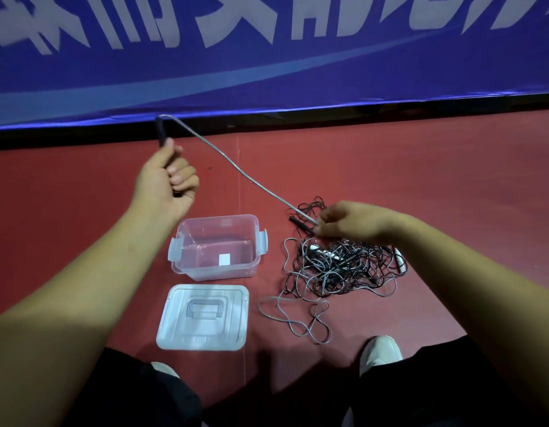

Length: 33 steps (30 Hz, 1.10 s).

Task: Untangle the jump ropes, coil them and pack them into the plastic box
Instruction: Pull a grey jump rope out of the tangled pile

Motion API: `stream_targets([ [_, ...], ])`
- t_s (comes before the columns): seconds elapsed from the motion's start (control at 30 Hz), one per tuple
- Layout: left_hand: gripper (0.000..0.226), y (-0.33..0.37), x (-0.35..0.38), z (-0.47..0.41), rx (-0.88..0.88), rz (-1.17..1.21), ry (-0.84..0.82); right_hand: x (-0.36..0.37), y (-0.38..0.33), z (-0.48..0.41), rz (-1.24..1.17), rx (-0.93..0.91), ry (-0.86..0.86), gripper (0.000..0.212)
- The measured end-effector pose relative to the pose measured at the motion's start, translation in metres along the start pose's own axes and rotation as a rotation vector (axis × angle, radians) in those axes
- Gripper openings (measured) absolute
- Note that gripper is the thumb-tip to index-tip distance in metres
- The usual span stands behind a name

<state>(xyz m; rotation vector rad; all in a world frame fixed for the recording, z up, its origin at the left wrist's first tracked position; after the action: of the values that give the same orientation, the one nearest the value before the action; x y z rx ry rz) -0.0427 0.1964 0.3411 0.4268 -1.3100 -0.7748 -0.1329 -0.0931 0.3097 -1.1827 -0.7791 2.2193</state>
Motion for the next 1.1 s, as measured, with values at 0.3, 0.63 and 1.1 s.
stream_targets([
  [0.3, 0.017, -0.038, 0.021, 0.026, -0.080, -0.658, -0.142, 0.004, -0.048, 0.007, -0.086, -0.262, 0.120, 0.028],
  [0.63, 0.018, -0.031, 0.037, 0.040, -0.111, -0.791, -0.357, -0.002, -0.075, 0.005, -0.136, -0.289, 0.201, 0.025],
  [1.1, 0.006, 0.041, -0.047, 0.002, 0.147, -1.067, 0.354, -0.014, -0.050, -0.009, -0.140, -0.162, 0.272, 0.018],
])
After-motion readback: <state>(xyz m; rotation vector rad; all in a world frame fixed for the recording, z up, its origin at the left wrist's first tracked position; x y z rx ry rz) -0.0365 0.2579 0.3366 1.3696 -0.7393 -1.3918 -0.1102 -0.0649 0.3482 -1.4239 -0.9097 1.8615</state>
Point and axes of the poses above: each hand's wrist, its own z-axis away from the middle knuckle, its own x-axis out of the palm, y = z × x, the point moved 3 cm from there along -z, towards the middle knuckle, and after that the axes turned 2 degrees about -z, right-handed, at the moved point
